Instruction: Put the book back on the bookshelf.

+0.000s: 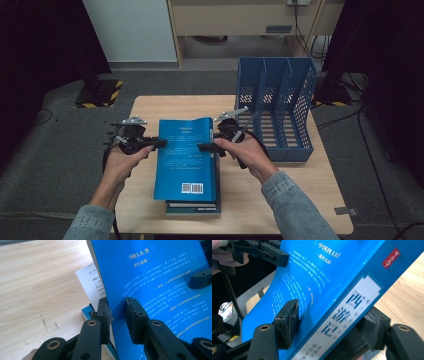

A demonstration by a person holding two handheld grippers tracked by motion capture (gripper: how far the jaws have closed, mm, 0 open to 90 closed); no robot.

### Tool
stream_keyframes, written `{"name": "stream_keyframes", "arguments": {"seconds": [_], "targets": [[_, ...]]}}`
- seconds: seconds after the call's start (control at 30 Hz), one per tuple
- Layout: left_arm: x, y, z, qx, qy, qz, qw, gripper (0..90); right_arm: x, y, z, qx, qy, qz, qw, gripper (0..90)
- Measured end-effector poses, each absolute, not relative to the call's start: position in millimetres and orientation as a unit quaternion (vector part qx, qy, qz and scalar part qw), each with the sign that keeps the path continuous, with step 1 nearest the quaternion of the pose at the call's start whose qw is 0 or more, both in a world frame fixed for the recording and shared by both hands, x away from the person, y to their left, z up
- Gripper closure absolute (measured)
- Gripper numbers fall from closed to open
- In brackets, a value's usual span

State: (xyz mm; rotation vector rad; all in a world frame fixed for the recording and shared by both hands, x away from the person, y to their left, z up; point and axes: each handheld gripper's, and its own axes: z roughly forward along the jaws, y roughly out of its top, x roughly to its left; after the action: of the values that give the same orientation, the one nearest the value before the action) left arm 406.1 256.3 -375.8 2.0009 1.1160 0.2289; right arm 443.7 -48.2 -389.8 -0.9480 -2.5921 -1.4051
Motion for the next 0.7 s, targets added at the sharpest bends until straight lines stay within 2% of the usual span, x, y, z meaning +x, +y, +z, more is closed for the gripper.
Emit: {"name": "stream_keyframes", "arguments": {"seconds": [0.7], "targets": [[409,257,-358,0.796,0.433,0.100,0.410,75.6,455,-43,-370,-0.308,-0.841,-0.444,0.015,42.2]]}}
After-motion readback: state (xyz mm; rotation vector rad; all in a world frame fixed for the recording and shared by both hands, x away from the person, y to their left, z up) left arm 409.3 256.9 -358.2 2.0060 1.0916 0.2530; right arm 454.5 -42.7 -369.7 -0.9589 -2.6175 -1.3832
